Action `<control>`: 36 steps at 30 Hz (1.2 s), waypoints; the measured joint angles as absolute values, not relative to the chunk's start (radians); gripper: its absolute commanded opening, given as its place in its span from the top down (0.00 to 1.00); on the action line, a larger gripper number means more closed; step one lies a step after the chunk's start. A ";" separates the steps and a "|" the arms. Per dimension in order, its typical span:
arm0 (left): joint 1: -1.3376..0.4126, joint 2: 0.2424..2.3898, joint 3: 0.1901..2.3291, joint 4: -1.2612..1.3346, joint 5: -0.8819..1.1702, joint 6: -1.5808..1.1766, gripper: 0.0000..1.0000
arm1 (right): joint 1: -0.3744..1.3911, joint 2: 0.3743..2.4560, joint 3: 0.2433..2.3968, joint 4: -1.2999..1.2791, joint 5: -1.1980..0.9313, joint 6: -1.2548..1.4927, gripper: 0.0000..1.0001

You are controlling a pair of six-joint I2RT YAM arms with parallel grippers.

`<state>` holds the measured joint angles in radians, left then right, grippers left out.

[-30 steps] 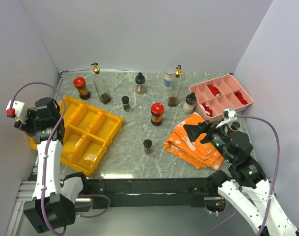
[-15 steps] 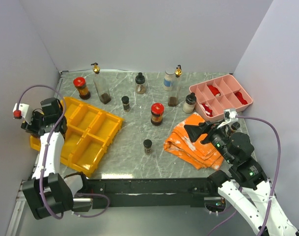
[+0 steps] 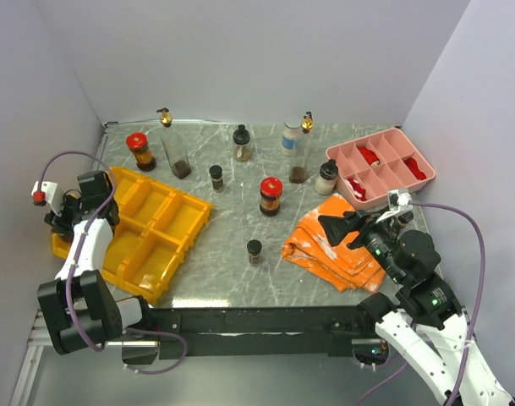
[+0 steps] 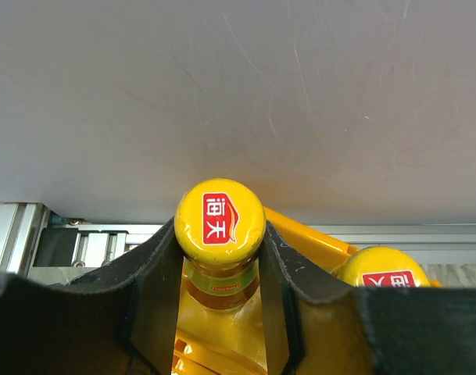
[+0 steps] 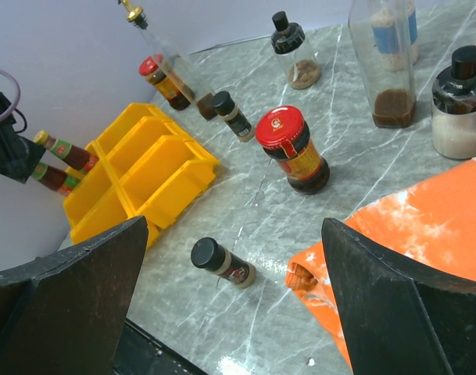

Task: Organize the condiment bottles
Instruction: Place the bottle in the storage box, then pick up the bottle from the center of the board.

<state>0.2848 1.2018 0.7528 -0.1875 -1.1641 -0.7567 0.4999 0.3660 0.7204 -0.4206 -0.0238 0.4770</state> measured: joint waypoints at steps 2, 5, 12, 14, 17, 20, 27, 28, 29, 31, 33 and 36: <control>0.285 1.207 0.753 -0.185 -1.163 -0.757 0.59 | 0.500 0.359 0.720 -0.422 -0.023 0.477 0.00; 0.285 1.206 0.753 -0.173 -1.161 -0.753 0.52 | 0.500 0.347 0.720 -0.427 -0.023 0.477 0.00; 0.285 1.194 0.760 -0.154 -1.148 -0.744 0.47 | 0.500 0.327 0.720 -0.443 -0.020 0.478 0.00; 0.285 1.190 0.765 -0.152 -1.148 -0.742 0.41 | 0.500 0.325 0.720 -0.443 -0.020 0.478 0.00; 0.285 1.184 0.767 -0.155 -1.149 -0.726 0.34 | 0.500 0.325 0.720 -0.443 -0.020 0.478 0.00; 0.285 1.170 0.779 -0.167 -1.148 -0.709 0.25 | 0.500 0.328 0.721 -0.444 -0.021 0.478 0.00; 0.285 1.040 0.850 -0.165 -1.030 -0.592 0.04 | 0.500 0.337 0.722 -0.446 -0.019 0.479 0.00; 0.285 1.028 0.867 -0.167 -1.007 -0.582 0.04 | 0.500 0.342 0.722 -0.448 -0.017 0.481 0.00; 0.285 1.018 0.893 -0.177 -0.974 -0.569 0.04 | 0.500 0.347 0.722 -0.450 -0.016 0.482 0.00; 0.285 1.012 0.950 -0.200 -0.907 -0.560 0.04 | 0.500 0.366 0.722 -0.454 -0.015 0.490 0.00; 0.285 1.012 1.007 -0.233 -0.821 -0.559 0.04 | 0.500 0.396 0.722 -0.461 -0.015 0.500 0.00; 0.285 1.013 1.073 -0.284 -0.662 -0.551 0.04 | 0.500 0.443 0.723 -0.469 -0.015 0.506 0.00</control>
<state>0.2848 1.0126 1.0733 -0.2840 -0.6617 -0.5510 0.4999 0.4427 0.7227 -0.4694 -0.0154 0.5064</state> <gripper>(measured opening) 0.967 0.999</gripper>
